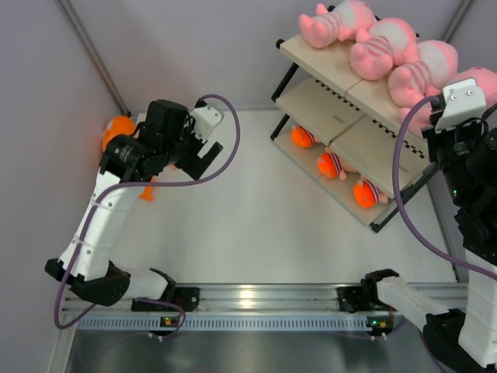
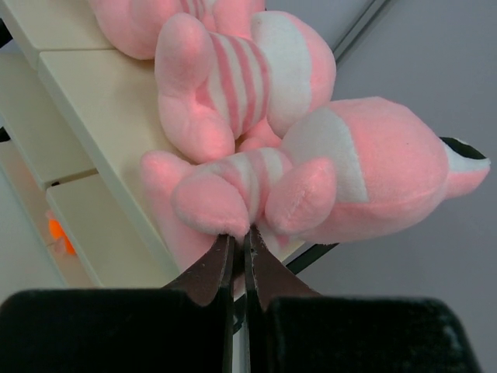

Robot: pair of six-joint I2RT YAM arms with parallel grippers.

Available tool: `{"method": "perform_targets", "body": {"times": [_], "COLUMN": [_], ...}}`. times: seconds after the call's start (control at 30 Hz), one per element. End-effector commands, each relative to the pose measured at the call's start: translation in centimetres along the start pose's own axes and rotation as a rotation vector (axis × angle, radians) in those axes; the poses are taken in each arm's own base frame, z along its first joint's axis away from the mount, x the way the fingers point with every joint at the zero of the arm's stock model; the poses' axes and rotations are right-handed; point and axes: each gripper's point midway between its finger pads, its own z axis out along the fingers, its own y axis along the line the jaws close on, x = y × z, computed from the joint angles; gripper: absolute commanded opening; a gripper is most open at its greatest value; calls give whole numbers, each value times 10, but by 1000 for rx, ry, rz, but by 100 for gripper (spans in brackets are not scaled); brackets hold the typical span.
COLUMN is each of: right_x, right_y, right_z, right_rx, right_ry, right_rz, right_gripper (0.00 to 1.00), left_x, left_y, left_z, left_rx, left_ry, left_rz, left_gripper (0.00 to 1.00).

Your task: Place and organize the stuffed toys onto the shelf

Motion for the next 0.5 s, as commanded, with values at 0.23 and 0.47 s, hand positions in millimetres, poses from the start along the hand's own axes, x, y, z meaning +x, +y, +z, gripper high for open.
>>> {"method": "perform_targets", "body": {"times": [0.23,0.47], "right_x": [8,14], "right_y": [-20,-15], "right_z": [13,21], "right_rx": [88,63], "right_ry": [20,42], "right_rz": [-6,13], "right_gripper": [28,43], "left_x": [-13,-14], "left_y": [3,-2], "left_z": [-15,-15], "left_rx": [-9,19], "left_ry": [-83,-90], "left_rz": [-28,-26], "left_gripper": [98,98]}}
